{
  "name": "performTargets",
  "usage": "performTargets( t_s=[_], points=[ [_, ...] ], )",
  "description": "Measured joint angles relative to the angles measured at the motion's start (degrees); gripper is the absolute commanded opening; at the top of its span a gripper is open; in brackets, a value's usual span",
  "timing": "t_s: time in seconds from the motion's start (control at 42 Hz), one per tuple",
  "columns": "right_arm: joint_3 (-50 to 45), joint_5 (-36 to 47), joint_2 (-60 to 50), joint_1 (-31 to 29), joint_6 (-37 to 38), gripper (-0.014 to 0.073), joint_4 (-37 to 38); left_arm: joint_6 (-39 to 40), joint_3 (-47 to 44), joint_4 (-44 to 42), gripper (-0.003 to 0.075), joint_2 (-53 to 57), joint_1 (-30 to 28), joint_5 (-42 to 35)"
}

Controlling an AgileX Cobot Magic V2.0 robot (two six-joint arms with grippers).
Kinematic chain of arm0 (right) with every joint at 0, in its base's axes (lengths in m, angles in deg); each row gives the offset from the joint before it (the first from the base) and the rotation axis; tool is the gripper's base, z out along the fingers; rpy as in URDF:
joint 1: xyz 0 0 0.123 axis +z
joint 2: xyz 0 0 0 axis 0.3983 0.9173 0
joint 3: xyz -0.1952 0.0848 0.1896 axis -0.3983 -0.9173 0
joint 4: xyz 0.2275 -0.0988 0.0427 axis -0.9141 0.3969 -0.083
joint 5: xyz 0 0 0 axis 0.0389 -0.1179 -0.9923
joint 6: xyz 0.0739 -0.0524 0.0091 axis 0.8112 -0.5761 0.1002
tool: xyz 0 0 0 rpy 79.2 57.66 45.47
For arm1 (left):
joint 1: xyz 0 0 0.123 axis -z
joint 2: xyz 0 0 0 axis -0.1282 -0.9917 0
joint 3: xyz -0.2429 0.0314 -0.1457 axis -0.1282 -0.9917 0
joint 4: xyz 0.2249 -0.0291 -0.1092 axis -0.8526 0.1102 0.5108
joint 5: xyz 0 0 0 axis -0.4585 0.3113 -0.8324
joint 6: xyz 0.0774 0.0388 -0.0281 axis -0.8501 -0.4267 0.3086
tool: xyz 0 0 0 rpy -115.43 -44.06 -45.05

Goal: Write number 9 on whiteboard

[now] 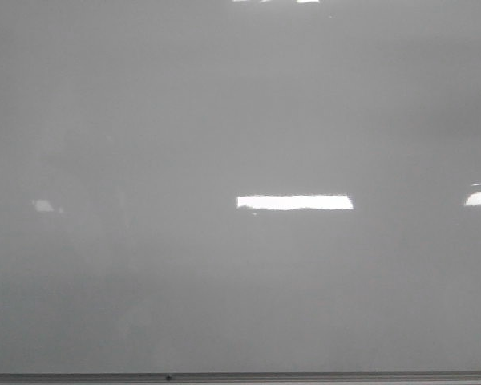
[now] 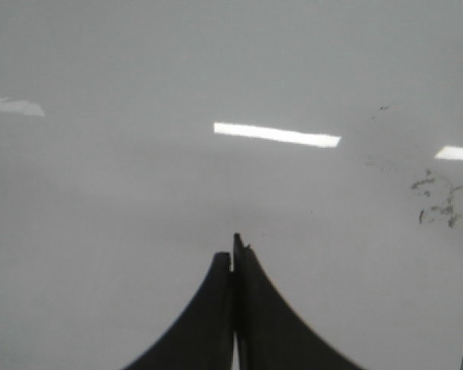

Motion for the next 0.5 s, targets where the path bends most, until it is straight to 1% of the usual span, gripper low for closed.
performTargets(
  t_s=[0.428, 0.499],
  points=[
    [0.00, -0.85, 7.86, 0.00, -0.13, -0.0066, 0.00, 0.00, -0.36, 0.14, -0.0019, -9.37, 0.00, 0.78],
    [0.00, -0.85, 8.85, 0.00, -0.13, -0.0053, 0.00, 0.00, -0.36, 0.14, -0.0018, -10.33, 0.00, 0.78]
  ],
)
